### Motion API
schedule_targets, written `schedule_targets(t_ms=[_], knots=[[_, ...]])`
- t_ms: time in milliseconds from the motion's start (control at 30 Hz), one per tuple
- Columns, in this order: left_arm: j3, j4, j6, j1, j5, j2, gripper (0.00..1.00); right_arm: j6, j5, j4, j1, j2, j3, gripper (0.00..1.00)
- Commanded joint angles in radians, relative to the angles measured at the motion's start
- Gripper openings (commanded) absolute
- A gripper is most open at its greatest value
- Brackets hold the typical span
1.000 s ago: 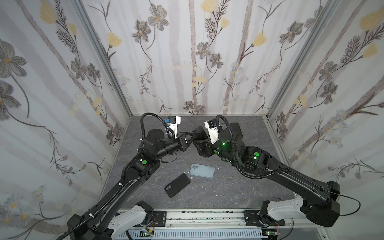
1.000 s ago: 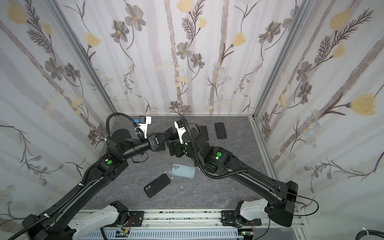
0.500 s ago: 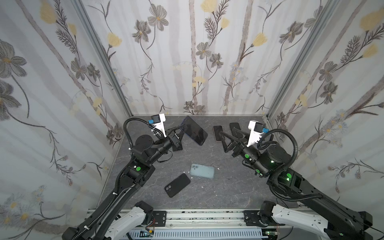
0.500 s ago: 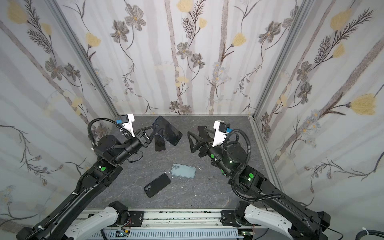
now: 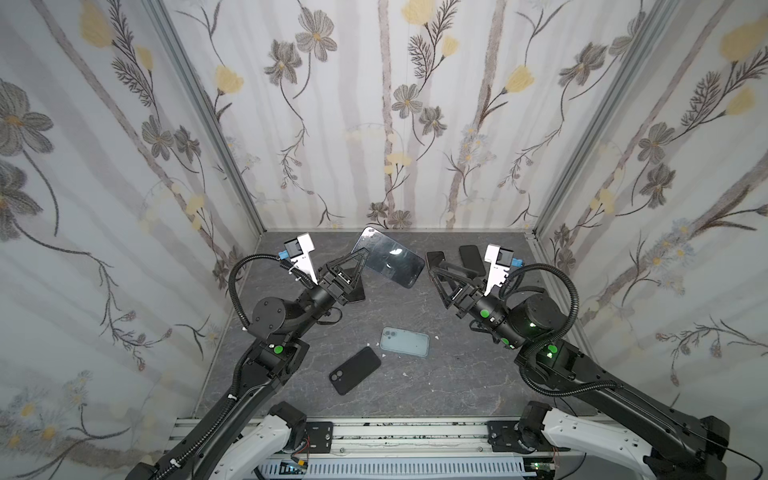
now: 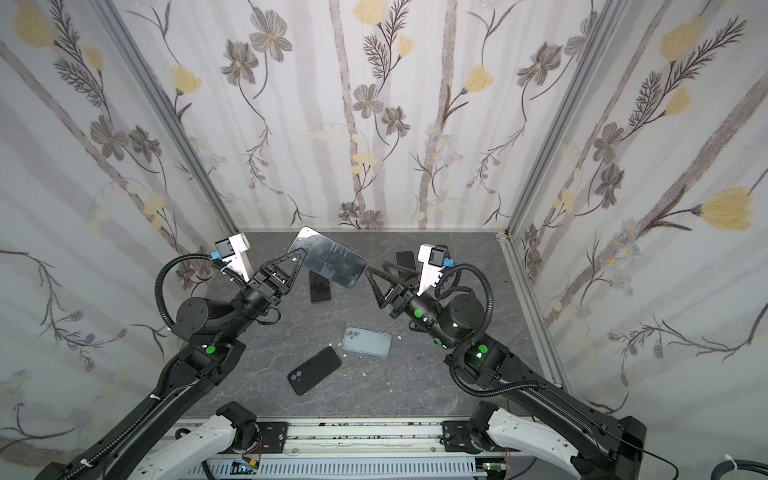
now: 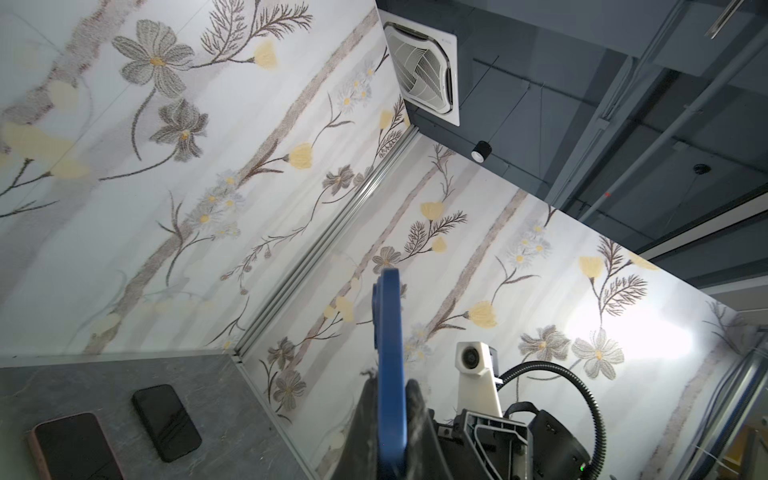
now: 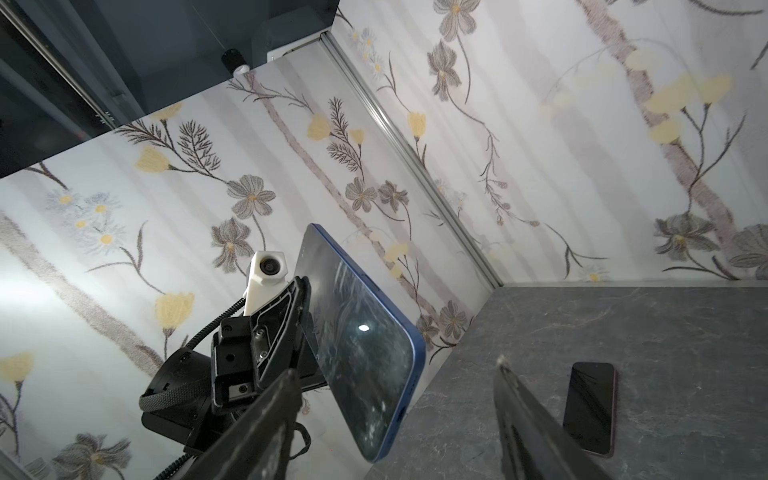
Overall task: Put the phone into the phone case
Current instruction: 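Raise the blue-framed phone held between both grippers, then lower the blue-framed phone with both grippers onto the light blue case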
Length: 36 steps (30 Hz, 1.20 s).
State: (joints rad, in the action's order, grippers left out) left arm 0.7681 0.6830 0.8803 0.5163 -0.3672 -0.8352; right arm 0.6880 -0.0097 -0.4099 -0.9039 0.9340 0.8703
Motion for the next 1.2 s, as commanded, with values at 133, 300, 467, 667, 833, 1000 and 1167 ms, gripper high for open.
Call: schedule_targets(t_ms=[133,300,467,667,833,1000,1167], knots=[[-0.032,0.183,0.060,-0.001,0.001,0.012,0.00,0.085,-0.183,-0.239,-0.002,0.122,0.035,0.78],[-0.042,0.215,0.070,-0.001,0.014,0.016,0.00,0.116,-0.228,-0.301,-0.009,0.183,0.057,0.65],[-0.060,0.242,0.086,-0.001,0.037,0.019,0.00,0.123,-0.237,-0.331,-0.014,0.206,0.066,0.53],[-0.067,0.252,0.097,-0.002,0.056,0.022,0.00,0.137,-0.242,-0.371,-0.020,0.208,0.062,0.37],[-0.075,0.253,0.102,-0.001,0.065,0.024,0.00,0.141,-0.246,-0.375,-0.023,0.211,0.065,0.24],[-0.084,0.251,0.112,-0.001,0.068,0.025,0.00,0.143,-0.244,-0.386,-0.024,0.215,0.065,0.18],[-0.089,0.217,0.100,-0.001,0.075,0.025,0.00,0.145,-0.234,-0.370,-0.025,0.217,0.079,0.00]])
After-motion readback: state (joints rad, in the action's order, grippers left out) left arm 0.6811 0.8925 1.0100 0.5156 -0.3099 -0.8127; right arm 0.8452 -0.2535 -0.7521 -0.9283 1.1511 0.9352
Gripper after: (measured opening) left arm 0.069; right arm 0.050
